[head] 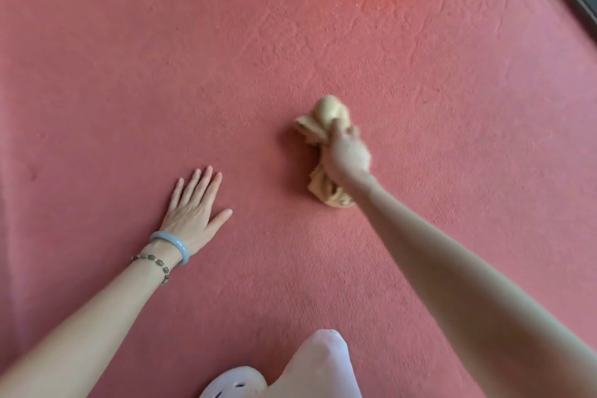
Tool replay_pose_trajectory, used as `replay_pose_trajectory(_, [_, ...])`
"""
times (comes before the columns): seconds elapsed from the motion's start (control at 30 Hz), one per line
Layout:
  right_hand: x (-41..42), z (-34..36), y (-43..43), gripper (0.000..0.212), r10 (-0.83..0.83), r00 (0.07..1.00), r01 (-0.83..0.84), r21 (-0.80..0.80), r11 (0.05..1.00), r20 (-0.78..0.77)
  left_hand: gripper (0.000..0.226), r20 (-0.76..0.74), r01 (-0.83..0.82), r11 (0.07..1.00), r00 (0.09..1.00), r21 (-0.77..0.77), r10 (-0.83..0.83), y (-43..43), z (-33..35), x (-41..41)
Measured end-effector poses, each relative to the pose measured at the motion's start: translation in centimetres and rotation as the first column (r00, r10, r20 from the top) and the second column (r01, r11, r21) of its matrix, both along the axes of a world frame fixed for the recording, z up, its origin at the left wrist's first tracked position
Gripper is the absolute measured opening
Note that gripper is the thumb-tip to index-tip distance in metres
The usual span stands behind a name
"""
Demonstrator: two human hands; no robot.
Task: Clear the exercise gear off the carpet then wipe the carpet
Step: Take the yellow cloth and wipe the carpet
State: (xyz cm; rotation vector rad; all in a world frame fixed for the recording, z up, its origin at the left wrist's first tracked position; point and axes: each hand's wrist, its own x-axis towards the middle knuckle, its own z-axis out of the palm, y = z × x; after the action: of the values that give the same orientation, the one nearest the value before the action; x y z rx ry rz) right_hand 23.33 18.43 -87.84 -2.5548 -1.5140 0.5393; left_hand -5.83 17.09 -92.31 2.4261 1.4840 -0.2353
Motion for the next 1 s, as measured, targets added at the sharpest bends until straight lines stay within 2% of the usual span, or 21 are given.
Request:
replay_pose_trajectory(0.13, [-11.2,0.8,1.5,0.037,0.324,0.938,-0.329,-0.014,0.944,-0.123,0.093,-0.006,-0.038,0.999,0.999,0.030,0.038,-0.2,0.0,-0.3])
replay_pose_trajectory(0.23, [-12.5,1.1,1.8,0.033,0.403,0.902,-0.407,0.007,0.914,-0.152,0.097,-0.023,-0.043,0.999,0.999,0.019,0.044,-0.2,-0.1,-0.6])
replay_pose_trajectory(0.37, [-4.3,1.0,1.7,0.036,0.216,0.963,-0.222,-0.015,0.975,-0.161,0.095,-0.015,-0.029,0.999,0.999,0.018,0.029,0.0,-0.3,-1.0])
replay_pose_trajectory(0.47, [4.0,0.8,0.5,0.034,0.012,0.997,-0.013,-0.015,1.000,-0.070,0.101,-0.016,-0.031,0.999,0.999,0.020,0.032,0.0,-0.7,-1.3])
replay_pose_trajectory(0.63, [13.2,1.0,-2.3,0.028,-0.304,0.948,0.306,-0.004,0.952,0.092,0.101,-0.002,-0.048,0.999,0.999,0.016,0.048,0.3,-0.6,-1.7])
replay_pose_trajectory(0.73, [13.2,1.2,-1.4,0.029,-0.385,0.916,0.385,0.025,0.923,0.110,0.100,0.024,-0.077,0.997,0.997,0.019,0.077,1.1,-0.1,-2.0])
replay_pose_trajectory(0.83, [8.3,0.6,2.5,0.032,-0.264,0.961,0.260,0.055,0.964,0.079,0.105,0.070,-0.135,0.991,0.988,0.008,0.134,2.7,0.4,-2.0])
replay_pose_trajectory(0.93, [-0.2,0.1,7.0,0.035,-0.027,0.999,0.026,0.051,0.998,0.021,0.112,0.024,-0.136,0.990,0.990,-0.041,0.137,4.2,1.1,-1.8])
replay_pose_trajectory(1.0, [-6.4,0.0,9.3,0.033,0.150,0.988,-0.150,0.021,0.988,-0.030,0.115,-0.020,-0.128,0.990,0.992,-0.054,0.128,4.7,1.3,-1.8])
